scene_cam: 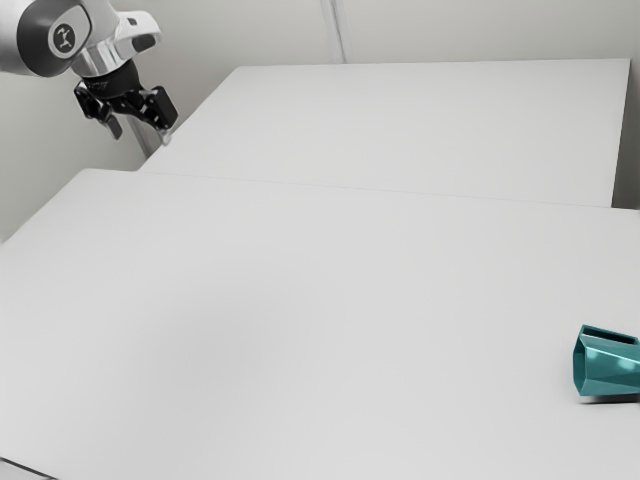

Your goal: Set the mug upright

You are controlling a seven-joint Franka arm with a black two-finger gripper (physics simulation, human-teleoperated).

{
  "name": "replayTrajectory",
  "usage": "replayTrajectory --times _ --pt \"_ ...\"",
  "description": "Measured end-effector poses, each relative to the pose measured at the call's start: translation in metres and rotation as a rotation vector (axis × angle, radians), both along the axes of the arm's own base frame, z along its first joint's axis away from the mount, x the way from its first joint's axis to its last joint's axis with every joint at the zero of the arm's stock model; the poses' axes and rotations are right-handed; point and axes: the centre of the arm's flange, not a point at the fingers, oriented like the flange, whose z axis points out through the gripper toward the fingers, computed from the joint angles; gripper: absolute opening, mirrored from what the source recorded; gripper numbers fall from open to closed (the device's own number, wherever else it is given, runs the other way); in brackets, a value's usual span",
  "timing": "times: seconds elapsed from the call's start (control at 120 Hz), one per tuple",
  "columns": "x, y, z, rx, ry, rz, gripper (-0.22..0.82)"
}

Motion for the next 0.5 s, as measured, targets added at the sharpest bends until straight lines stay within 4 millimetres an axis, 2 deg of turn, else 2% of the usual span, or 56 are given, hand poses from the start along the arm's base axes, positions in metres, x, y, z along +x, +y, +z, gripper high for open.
replayTrajectory --times 0.15,0.292,0.367,0.5 --pt "0.001 -0.002 0.0 -0.007 -0.009 -0.019 0.6" --pt "0.004 -0.017 -0.003 -0.055 -0.009 -0.051 0.6" --pt "0.013 -0.027 -0.02 -0.072 0.022 -0.068 0.6" --pt "0.034 -0.061 -0.069 -0.139 0.116 -0.111 0.6"
